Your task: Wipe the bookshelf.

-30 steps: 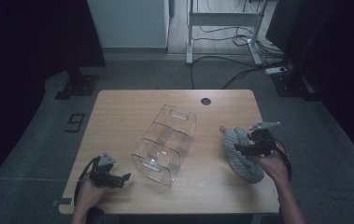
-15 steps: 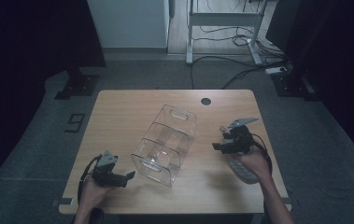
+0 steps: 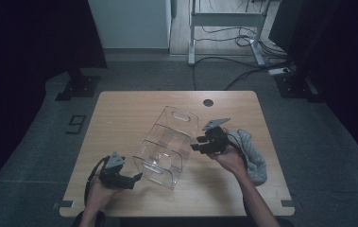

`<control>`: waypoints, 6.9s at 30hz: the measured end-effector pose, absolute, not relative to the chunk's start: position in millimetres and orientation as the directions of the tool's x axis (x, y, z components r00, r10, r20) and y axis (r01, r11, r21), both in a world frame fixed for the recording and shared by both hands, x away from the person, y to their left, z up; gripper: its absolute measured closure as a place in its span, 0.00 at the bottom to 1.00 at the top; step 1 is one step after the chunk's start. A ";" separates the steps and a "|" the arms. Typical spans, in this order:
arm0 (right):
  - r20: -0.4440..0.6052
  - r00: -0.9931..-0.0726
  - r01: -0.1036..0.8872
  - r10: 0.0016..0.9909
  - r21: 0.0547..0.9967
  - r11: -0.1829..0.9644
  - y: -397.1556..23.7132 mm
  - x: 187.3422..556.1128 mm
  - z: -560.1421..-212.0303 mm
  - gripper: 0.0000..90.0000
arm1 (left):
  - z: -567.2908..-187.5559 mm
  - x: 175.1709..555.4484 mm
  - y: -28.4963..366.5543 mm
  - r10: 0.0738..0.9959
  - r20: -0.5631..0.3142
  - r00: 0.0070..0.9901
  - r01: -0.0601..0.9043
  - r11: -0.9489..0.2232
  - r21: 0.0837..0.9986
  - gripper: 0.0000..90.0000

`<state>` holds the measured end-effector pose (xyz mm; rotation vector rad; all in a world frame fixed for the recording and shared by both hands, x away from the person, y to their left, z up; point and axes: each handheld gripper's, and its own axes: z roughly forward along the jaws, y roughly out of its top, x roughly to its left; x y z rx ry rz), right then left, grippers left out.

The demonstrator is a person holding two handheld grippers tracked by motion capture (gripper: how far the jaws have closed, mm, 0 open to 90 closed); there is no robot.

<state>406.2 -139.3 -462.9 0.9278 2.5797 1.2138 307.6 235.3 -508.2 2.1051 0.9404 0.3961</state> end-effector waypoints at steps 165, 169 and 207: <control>0.081 -0.530 0.672 0.844 0.646 0.361 -262.8 380.2 -484.2 0.76 | -490.0 344.6 259.6 0.875 -0.031 0.483 0.591 -0.300 0.749 0.96; 0.093 -0.574 0.632 0.814 0.682 0.368 -253.5 373.7 -472.0 0.76 | -490.7 344.4 259.8 0.874 -0.026 0.486 0.584 -0.302 0.753 0.96; 0.031 -0.837 0.383 0.547 0.747 0.543 -145.6 345.9 -450.6 0.78 | -487.1 347.5 247.2 0.883 0.050 0.466 0.594 -0.354 0.722 0.97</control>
